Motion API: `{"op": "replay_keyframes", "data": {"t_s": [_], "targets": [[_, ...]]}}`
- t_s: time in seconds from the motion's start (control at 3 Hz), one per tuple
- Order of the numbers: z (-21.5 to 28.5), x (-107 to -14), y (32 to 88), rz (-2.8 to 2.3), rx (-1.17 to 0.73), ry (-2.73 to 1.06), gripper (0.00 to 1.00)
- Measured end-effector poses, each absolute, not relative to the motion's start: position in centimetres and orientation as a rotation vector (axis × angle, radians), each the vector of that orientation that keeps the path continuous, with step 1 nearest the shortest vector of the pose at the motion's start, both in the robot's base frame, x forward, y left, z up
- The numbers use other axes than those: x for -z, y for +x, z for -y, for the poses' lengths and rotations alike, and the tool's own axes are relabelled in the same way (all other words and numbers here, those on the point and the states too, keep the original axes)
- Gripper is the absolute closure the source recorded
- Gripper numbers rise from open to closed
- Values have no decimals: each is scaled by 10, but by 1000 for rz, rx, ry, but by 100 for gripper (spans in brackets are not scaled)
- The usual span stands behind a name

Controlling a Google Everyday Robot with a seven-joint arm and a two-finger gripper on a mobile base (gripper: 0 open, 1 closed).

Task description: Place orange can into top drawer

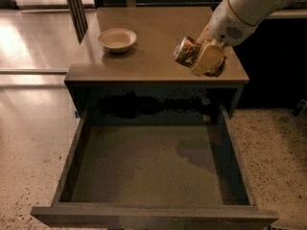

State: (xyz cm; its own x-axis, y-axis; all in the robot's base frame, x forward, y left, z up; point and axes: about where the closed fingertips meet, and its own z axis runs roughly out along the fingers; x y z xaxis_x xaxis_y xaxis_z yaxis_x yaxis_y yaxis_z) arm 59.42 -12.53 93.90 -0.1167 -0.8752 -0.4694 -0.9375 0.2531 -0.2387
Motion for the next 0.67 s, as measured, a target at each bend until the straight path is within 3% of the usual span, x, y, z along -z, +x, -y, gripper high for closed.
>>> {"op": "replay_keyframes", "data": {"t_s": [0.67], "targets": [[104,-859,518,-2062,-268,-1635,100]]}}
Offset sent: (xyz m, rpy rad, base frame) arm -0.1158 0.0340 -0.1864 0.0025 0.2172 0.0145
